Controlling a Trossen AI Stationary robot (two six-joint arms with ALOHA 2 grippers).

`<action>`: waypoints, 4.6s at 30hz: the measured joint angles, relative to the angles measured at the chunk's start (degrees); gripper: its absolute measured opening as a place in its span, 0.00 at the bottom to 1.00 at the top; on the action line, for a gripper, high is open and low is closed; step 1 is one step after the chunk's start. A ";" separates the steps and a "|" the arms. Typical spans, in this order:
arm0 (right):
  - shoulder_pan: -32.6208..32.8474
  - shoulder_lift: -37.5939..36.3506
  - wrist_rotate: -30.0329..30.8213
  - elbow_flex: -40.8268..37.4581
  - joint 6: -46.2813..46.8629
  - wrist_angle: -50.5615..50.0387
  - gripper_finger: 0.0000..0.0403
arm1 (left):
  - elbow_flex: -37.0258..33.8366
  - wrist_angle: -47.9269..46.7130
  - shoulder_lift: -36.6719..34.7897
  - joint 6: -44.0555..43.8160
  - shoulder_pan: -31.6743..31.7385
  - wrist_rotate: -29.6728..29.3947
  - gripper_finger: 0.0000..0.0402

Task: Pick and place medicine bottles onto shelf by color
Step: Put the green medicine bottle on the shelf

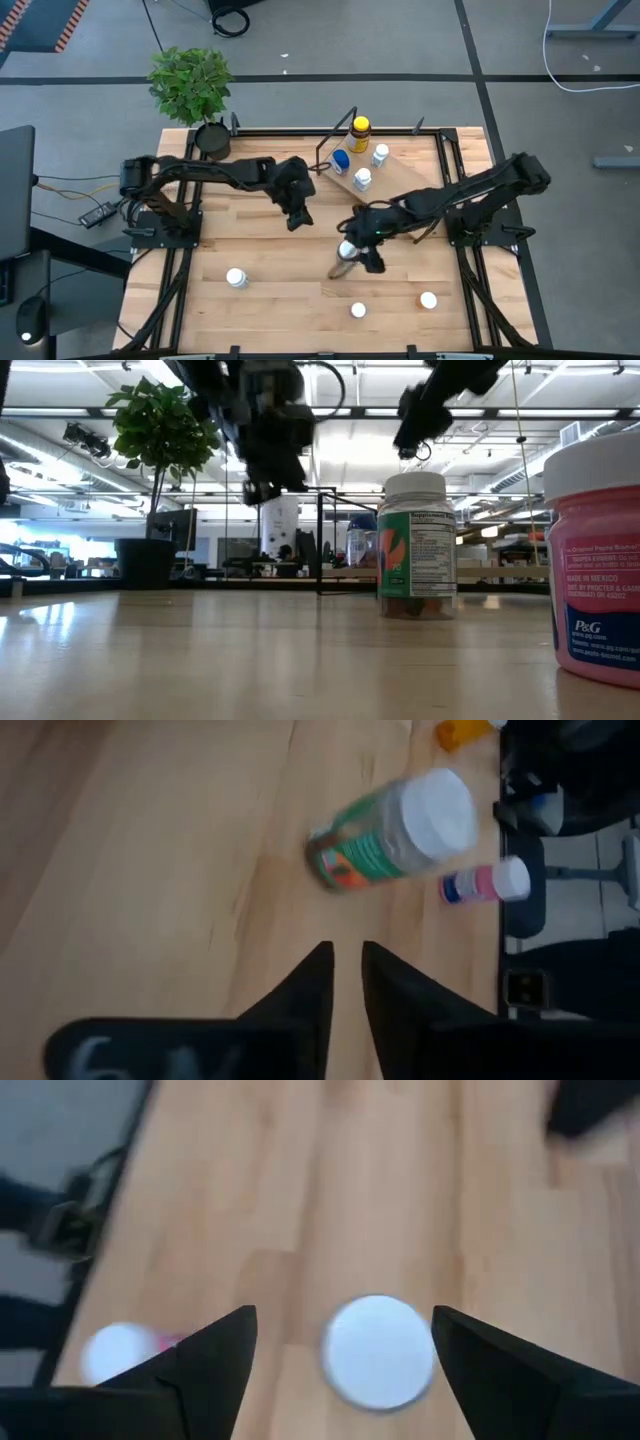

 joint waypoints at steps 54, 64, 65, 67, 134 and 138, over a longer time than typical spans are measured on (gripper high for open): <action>1.32 6.67 9.78 -1.13 7.40 4.38 0.82 | 0.04 -7.69 -17.99 -0.15 -2.55 -8.81 0.09; 1.57 9.80 7.81 -1.13 7.17 5.85 0.82 | 0.04 -8.09 -17.97 -0.18 -2.55 -9.08 0.13; 1.71 10.23 7.76 -1.12 7.18 5.85 0.82 | 0.04 -8.12 -17.97 -0.29 -2.55 -9.08 0.13; 1.82 10.63 7.73 -1.11 7.71 6.22 0.82 | 0.04 -8.47 -17.97 -0.29 -2.55 -9.08 0.12; -16.30 -26.62 39.04 -13.16 55.23 -36.98 0.62 | 0.04 -10.94 -17.97 2.64 -2.17 -9.36 0.13; -19.46 -24.71 38.61 -13.16 51.26 -34.63 0.62 | 0.04 -10.94 -17.97 2.64 -2.17 -9.34 0.14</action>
